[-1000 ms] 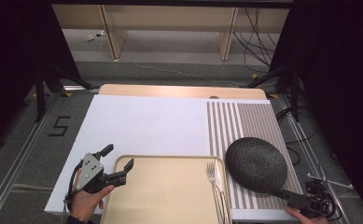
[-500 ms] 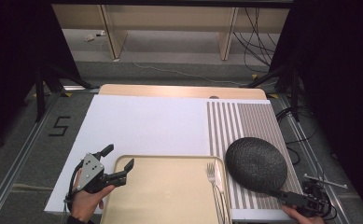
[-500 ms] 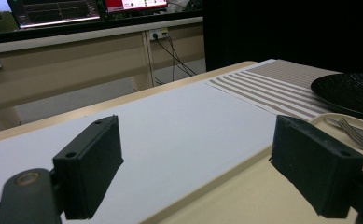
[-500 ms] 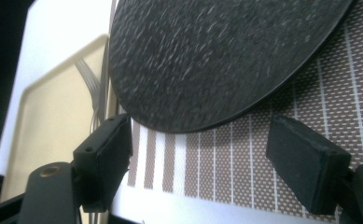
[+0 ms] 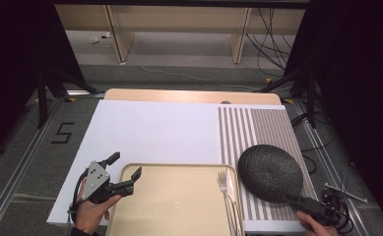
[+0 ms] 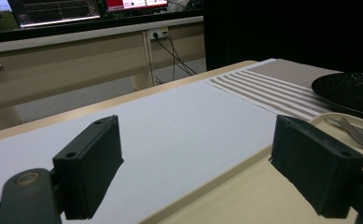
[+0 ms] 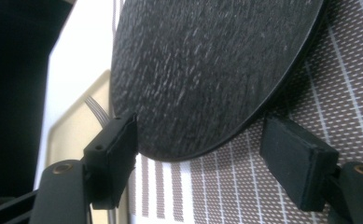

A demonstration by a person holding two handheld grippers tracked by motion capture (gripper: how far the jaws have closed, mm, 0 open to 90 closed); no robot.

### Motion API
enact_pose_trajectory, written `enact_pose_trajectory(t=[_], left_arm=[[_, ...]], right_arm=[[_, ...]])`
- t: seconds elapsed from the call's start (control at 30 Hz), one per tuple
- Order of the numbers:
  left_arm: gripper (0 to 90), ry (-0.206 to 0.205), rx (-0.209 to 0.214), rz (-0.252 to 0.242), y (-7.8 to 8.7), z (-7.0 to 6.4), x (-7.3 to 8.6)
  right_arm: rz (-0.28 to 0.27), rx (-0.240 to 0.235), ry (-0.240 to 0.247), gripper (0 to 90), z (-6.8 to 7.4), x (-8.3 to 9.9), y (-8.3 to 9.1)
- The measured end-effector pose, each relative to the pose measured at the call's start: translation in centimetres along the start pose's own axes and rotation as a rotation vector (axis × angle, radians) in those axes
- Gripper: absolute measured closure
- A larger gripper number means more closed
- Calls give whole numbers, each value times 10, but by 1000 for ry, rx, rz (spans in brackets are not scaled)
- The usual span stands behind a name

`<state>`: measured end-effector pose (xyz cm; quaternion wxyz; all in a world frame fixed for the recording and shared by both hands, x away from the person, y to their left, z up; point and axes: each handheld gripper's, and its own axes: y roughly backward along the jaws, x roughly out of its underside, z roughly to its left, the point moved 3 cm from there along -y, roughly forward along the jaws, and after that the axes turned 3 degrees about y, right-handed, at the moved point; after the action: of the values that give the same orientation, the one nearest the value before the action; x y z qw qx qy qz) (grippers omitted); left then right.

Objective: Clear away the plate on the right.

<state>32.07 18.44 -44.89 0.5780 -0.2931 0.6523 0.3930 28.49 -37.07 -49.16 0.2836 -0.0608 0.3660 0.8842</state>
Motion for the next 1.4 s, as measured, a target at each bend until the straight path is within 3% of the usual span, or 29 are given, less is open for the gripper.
enact_pose_trajectory(t=[0.1, 0.13, 0.17, 0.37, 0.4, 0.43, 0.87, 0.9, 0.93, 1.0, 1.03, 1.17, 1.33, 1.4], left_arm=[[160, 4, 0, 1, 0, 0, 1], [160, 2, -1, 2, -1, 0, 1], [160, 2, 0, 2, -1, 0, 1], [160, 0, 1, 4, -1, 0, 1], [160, 0, 1, 5, -1, 0, 1], [160, 1, 5, -1, -2, 0, 1], [160, -6, 3, 8, -2, 0, 2], [160, -6, 2, 8, -1, -1, 2], [160, -6, 2, 6, -1, -1, 1], [160, -4, 6, 0, -2, -1, 1], [160, -8, 2, 7, -1, -1, 1], [160, -8, 4, 6, -2, -1, 1], [160, -7, 6, 7, -2, -2, 1], [160, -7, 4, 6, -2, -1, 1]], right_arm=[[-24, -33, -30, 301, -3, -1, -1], [-21, -15, -10, 304, -7, 0, -1], [-28, -11, -37, 311, -6, 0, -2], [-54, -28, -81, 343, -8, -1, -4], [-58, -29, -59, 352, -10, -1, -5], [-71, -49, -112, 370, -7, -2, -6], [-123, -75, -186, 437, -13, -3, -12], [-149, -87, -193, 440, -13, -3, -14], [-130, -81, -186, 444, -15, -2, -14], [-142, -88, -197, 451, -15, -3, -15], [-146, -100, -229, 455, -14, -3, -16], [-148, -86, -201, 473, -17, -3, -17], [-167, -119, -278, 500, -17, -4, -19], [-165, -120, -276, 517, -18, -4, -19]])
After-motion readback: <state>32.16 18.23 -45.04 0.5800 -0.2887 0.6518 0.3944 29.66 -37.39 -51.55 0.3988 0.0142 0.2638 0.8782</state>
